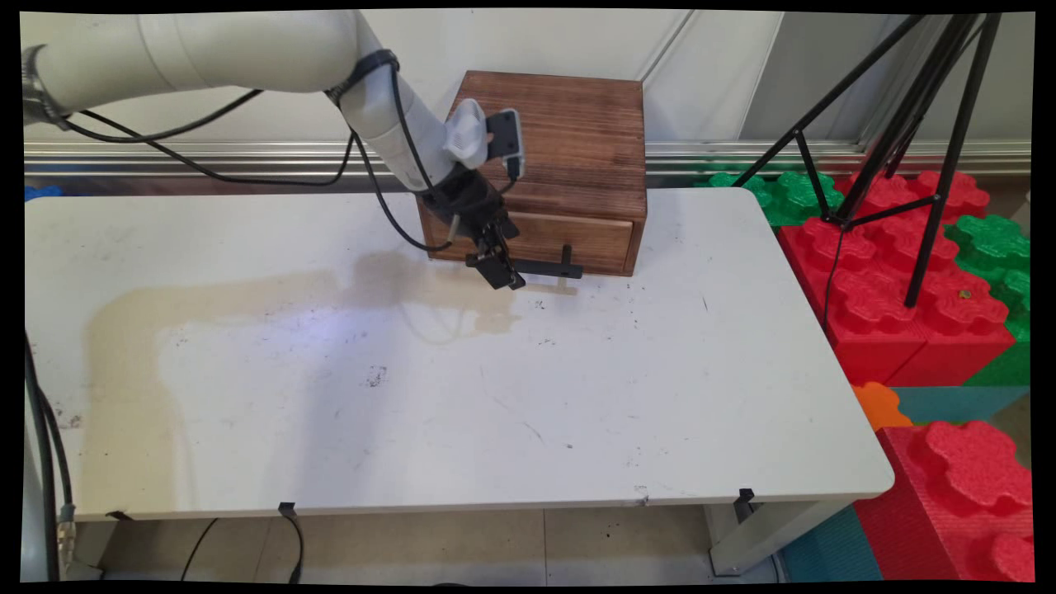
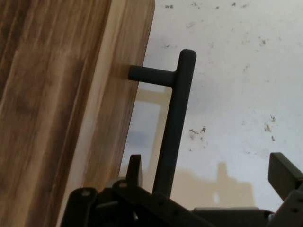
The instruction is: Open the drawer
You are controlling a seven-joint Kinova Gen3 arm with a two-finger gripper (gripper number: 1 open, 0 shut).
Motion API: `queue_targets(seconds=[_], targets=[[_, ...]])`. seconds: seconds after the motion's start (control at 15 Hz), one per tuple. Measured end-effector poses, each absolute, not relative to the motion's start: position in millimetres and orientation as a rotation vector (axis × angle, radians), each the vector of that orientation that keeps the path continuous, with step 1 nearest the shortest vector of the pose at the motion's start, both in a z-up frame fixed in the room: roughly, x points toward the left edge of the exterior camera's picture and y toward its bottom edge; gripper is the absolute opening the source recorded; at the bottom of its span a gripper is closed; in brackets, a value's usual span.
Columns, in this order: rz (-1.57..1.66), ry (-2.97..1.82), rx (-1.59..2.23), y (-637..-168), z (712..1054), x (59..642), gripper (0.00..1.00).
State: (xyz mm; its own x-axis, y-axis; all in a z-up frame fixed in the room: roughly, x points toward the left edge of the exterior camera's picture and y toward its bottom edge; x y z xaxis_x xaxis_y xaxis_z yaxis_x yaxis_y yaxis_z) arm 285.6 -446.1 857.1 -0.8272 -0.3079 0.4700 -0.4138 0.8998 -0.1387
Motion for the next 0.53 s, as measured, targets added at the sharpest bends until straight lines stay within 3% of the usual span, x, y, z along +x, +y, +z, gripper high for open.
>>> queue_targets(seconds=[0.53], targets=[[0.328,-2.689,0.391,-457.0,835.6,276.3,1.0]])
